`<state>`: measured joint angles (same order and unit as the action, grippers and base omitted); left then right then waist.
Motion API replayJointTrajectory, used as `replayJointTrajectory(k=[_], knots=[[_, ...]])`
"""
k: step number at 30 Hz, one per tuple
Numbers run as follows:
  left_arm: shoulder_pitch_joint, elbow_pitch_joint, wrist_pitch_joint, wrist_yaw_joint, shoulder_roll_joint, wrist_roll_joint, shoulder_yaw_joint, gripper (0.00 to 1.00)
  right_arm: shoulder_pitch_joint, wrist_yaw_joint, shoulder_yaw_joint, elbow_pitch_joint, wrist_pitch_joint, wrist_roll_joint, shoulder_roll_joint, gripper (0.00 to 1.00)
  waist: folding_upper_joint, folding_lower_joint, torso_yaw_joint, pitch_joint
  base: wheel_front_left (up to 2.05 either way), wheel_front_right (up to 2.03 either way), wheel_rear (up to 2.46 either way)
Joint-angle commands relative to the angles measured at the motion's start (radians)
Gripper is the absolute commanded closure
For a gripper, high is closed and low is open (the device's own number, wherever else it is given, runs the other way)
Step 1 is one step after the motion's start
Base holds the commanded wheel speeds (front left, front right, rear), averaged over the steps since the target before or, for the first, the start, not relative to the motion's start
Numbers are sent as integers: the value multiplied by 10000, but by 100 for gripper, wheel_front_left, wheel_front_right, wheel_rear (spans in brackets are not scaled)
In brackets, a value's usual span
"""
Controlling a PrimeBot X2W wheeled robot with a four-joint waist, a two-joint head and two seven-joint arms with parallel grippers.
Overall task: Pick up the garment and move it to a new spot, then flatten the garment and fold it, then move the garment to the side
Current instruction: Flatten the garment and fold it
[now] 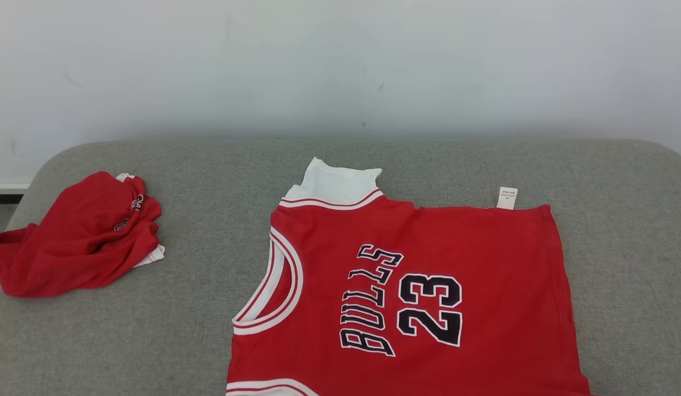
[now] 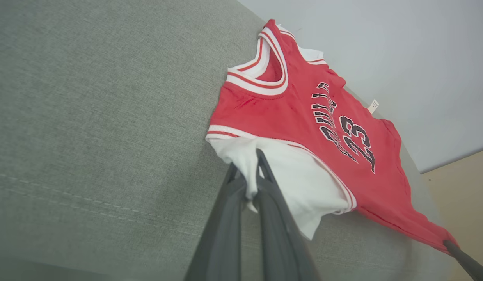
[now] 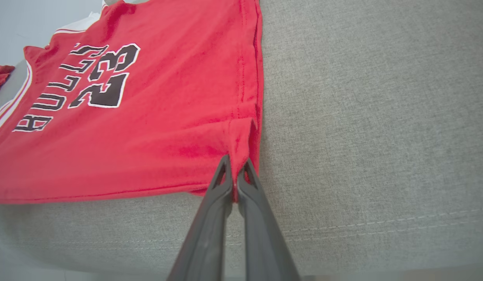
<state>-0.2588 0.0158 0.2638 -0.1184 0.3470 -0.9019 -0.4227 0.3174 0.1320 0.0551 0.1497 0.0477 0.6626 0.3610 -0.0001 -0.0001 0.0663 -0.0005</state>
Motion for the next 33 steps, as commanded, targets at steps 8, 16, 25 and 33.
replayJointTrajectory(k=[8, 16, 25, 33], knots=[[1462, -616, -221, 404, 21, 542, -304, 100, -431, -20, -519, -674, 826, -541, -720, 100, 1, 1, -200, 102, 0, 0, 0], [3572, -1900, -584, 960, -57, 837, -463, 100, -1773, -20, -369, -456, 1576, -915, -954, 100, 1, 1, -658, 462, 0, 0, 0], [5833, -4318, -746, 1727, -465, 1101, -773, 100, -3957, -20, 209, 1190, 1273, -1115, -926, 100, 1, 1, -851, 1118, 0, 0, 0], [6766, -6184, -191, 2093, -1020, 1283, -822, 0, -4651, -20, 473, 2500, 390, -1033, -732, 0, 1, 1, -706, 984, 0, 0, 0]])
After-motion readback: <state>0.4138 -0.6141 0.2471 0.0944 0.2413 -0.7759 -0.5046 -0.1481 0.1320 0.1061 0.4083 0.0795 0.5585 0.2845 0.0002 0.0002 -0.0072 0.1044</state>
